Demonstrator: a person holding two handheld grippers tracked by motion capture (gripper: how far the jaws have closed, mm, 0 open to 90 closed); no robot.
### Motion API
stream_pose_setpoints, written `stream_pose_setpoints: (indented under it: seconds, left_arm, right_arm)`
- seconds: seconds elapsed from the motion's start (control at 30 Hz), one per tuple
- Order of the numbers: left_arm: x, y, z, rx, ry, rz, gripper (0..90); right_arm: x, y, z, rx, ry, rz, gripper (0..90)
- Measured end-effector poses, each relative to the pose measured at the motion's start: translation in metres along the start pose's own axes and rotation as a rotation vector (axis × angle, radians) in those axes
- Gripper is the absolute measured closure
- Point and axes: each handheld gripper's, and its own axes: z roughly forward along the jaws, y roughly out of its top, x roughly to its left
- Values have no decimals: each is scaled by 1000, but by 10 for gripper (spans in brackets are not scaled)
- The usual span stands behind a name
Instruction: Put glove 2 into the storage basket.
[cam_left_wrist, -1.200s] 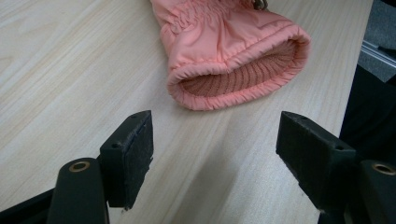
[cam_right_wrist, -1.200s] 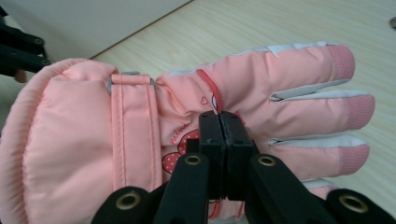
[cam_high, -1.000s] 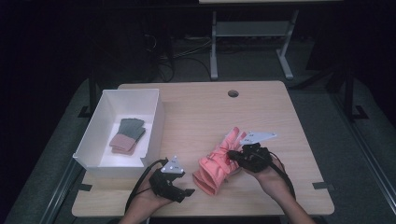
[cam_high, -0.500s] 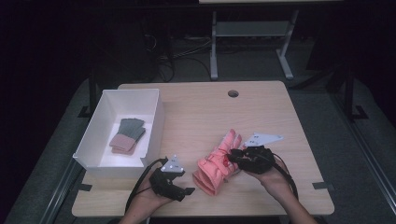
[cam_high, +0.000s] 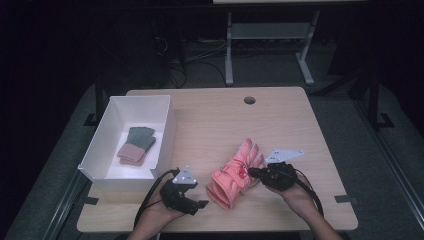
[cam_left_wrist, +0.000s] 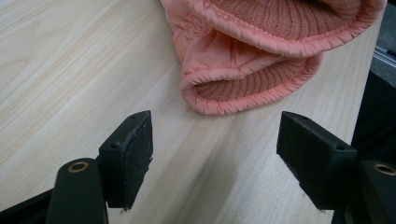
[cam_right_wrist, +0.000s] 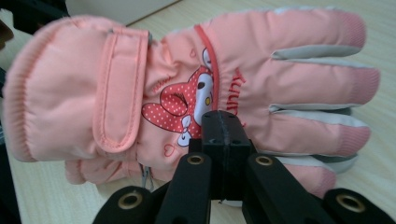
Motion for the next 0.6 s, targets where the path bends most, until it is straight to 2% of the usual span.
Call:
stream_pose_setpoints:
  seconds: [0.1, 0.37, 0.43, 0.47, 0.53, 0.57, 0.6]
  left_arm:
    - [0, 0, 0, 2, 0, 2, 265]
    - [0, 1, 1, 8, -2, 6, 261]
    - [-1, 1, 0, -7, -3, -13, 256]
    - [0, 2, -2, -8, 2, -1, 252]
    - [-1, 4, -5, -29, -6, -24, 242]
    - [0, 5, -6, -30, -8, -14, 234]
    - [-1, 6, -7, -36, -14, -20, 229]
  right_arm:
    - [-1, -4, 7, 20, 8, -7, 900]
    - [-2, -9, 22, 67, 15, 11, 900]
    - [-2, -10, 25, 79, 13, 9, 900]
    - [-2, -10, 26, 82, 15, 9, 900]
    - [-2, -11, 29, 90, 19, 10, 900]
    - [-2, -11, 30, 93, 20, 7, 900]
    - [-2, -11, 30, 93, 20, 6, 900]
